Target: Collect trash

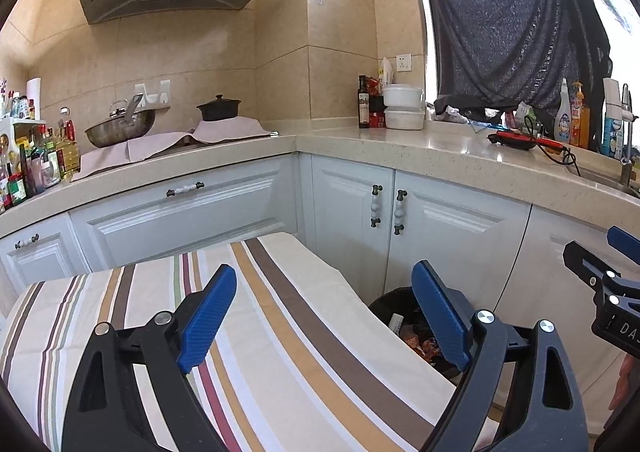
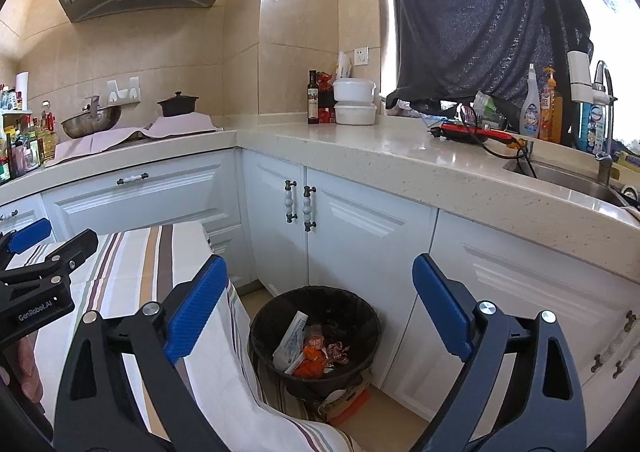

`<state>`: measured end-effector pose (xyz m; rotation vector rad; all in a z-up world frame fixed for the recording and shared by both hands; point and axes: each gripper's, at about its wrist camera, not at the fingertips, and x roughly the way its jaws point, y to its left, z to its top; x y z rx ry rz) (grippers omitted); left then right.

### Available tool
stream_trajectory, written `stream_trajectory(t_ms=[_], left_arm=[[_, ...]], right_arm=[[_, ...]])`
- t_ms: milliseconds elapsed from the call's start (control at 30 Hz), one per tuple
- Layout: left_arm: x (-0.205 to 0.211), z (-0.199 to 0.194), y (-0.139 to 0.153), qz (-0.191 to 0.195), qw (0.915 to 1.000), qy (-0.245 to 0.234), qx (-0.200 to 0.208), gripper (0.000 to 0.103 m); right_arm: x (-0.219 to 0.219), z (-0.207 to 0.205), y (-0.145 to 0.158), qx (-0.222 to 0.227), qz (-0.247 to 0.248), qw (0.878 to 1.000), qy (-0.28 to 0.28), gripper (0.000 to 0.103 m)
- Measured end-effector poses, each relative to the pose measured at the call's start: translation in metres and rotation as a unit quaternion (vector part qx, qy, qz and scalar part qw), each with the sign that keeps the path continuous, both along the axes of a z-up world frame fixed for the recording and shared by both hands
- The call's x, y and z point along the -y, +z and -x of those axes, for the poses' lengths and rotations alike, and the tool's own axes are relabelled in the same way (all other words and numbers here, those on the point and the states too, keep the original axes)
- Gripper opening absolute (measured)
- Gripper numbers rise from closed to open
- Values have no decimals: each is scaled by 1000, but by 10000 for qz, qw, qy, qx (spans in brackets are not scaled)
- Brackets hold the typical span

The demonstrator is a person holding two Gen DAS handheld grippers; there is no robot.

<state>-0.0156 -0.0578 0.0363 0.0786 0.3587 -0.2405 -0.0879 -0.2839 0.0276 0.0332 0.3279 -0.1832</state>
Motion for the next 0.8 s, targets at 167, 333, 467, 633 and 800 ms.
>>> stream_trajectory(t_ms=[167,333,467,633,800], left_arm=[[-1,2,1,23,10000,-7,6,87],[-2,3,1,26,10000,1,14,87],[-2,3,2,24,10000,4,16,87],[-1,4,1,7,10000,3,8,87],[-1,3,0,17,10000,14,-7,87]], right_arm=[[-1,4,3,49,30,10000,-11,92],[-2,6,5,88,54,9999,-26,92],[-1,7,4,94,45,9999,-30,92],[-1,6,5,98,39,9999,-25,92],[-1,6,5,80,36,10000,-18,92]])
